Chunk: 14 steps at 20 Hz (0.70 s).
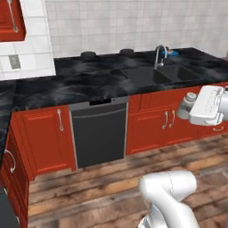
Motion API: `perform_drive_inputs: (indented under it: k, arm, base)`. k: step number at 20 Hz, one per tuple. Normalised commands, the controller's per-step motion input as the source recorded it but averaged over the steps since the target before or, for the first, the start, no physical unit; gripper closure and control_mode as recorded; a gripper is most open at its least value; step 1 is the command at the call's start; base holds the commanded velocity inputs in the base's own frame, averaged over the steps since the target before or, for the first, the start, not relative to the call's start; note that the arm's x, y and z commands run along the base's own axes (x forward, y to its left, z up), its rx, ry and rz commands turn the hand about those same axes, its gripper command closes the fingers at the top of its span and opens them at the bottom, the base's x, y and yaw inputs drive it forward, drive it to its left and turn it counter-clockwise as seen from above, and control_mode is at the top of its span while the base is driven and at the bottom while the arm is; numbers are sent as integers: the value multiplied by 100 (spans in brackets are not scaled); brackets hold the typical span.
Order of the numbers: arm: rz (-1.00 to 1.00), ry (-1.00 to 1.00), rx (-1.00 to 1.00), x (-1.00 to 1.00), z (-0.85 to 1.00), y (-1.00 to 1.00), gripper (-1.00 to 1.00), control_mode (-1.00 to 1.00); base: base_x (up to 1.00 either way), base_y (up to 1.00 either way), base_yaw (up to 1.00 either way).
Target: Retrieve the shaker from the cabinet and place it next the steak on a plate on the dining table.
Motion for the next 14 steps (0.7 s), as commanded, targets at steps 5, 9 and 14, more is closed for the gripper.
perform_drive_inputs:
  k: [5,9,14]
  arm:
    - [0,0,0,0,0,0,100,100]
    - [0,0,0,0,0,0,100,100]
    - [0,0,0,0,0,0,100,100]
  base:
    - [89,-54,18]
    - [29,-83,-11]
    - [28,-67,-38]
